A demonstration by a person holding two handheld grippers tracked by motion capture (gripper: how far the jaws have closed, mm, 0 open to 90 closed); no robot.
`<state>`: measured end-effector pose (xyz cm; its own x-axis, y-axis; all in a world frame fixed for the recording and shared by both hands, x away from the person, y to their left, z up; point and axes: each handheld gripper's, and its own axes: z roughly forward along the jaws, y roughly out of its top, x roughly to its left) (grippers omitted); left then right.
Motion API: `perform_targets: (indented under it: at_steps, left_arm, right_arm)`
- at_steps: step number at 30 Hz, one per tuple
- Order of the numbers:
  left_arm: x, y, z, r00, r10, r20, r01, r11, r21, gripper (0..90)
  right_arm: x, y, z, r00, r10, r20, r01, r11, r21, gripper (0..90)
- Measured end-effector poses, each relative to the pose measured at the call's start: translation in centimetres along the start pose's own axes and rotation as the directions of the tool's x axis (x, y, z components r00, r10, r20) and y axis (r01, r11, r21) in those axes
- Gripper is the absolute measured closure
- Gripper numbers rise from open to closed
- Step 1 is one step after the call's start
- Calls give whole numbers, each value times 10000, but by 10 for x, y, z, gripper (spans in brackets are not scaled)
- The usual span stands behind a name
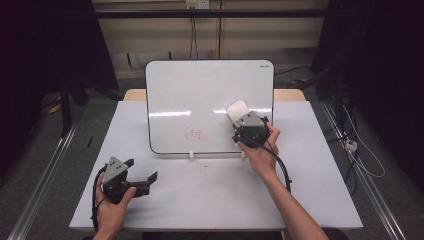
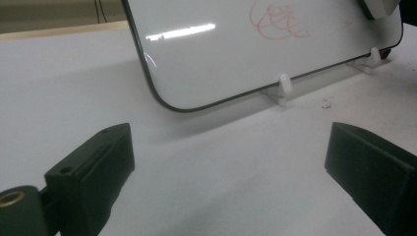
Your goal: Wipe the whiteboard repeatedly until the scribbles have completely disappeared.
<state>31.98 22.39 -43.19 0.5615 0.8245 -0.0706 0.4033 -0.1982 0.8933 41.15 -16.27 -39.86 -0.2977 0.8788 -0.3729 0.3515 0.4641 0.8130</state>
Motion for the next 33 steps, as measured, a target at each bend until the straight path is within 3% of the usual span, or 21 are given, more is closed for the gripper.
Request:
perform_targets:
  at_steps: [11, 15, 22, 30, 33]
  left_arm:
    - [-1, 0, 1, 10000, 19, 19, -19, 10000, 14, 47]
    - [0, 1, 0, 9999, 109, 38, -110, 9999, 35, 47]
    - [1, 0, -1, 10000, 86, 25, -86, 10000, 24, 47]
    - [2, 0, -2, 10000, 72, 26, -72, 10000, -22, 47]
    - [4, -1, -4, 10000, -21, 4, 21, 10000, -68, 47]
  right_arm:
    - [47, 7, 5, 9965, -666, -508, 658, 9977, -160, 317]
    - [69, 13, 8, 9881, -1231, -920, 1223, 9924, -141, 317]
    - [97, 16, 10, 9795, -1587, -1238, 1551, 9872, -384, 315]
    - [94, 16, 10, 9755, -1714, -1382, 1677, 9851, -384, 316]
    - [86, 16, 10, 9781, -1632, -1295, 1599, 9865, -357, 316]
